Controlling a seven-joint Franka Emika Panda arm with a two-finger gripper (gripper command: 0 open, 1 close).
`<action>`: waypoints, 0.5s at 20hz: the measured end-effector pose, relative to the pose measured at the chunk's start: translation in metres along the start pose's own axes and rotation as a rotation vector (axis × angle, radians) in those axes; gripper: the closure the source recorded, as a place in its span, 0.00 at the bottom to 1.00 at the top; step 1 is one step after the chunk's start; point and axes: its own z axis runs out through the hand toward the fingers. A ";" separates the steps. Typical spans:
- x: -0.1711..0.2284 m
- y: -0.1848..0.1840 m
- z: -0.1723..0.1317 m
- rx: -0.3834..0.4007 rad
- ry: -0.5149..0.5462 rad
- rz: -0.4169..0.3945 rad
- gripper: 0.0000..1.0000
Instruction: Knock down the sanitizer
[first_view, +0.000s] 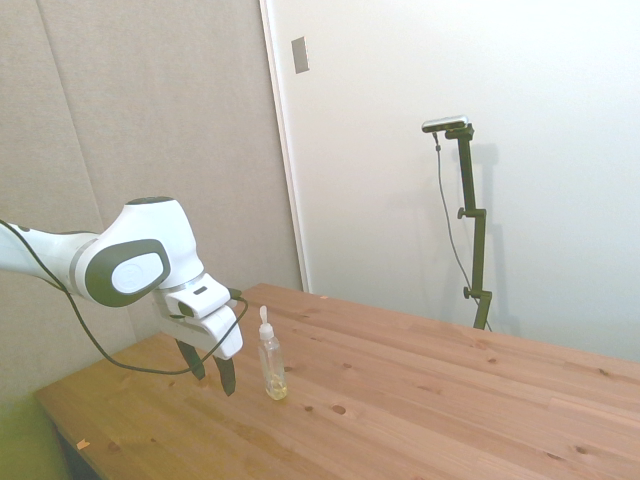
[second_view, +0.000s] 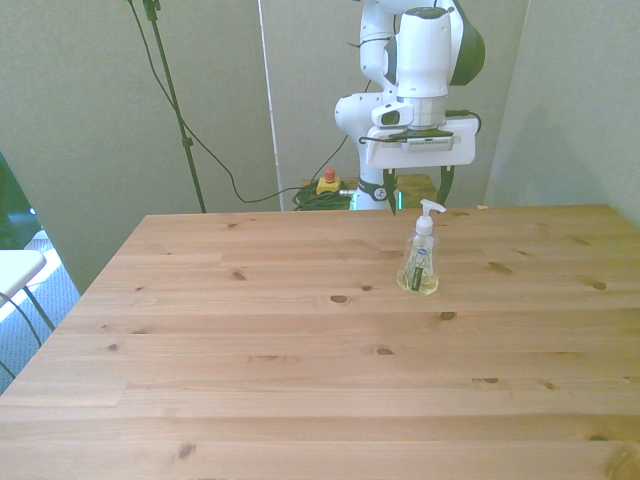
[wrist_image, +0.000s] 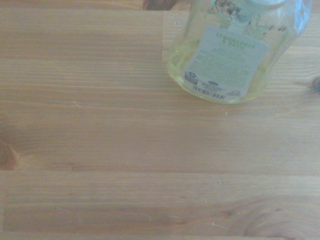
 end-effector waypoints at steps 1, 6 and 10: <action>0.000 0.000 0.000 0.000 0.000 0.000 0.00; 0.002 -0.002 0.003 -0.002 -0.003 0.001 1.00; 0.005 -0.013 0.005 0.006 0.006 0.016 1.00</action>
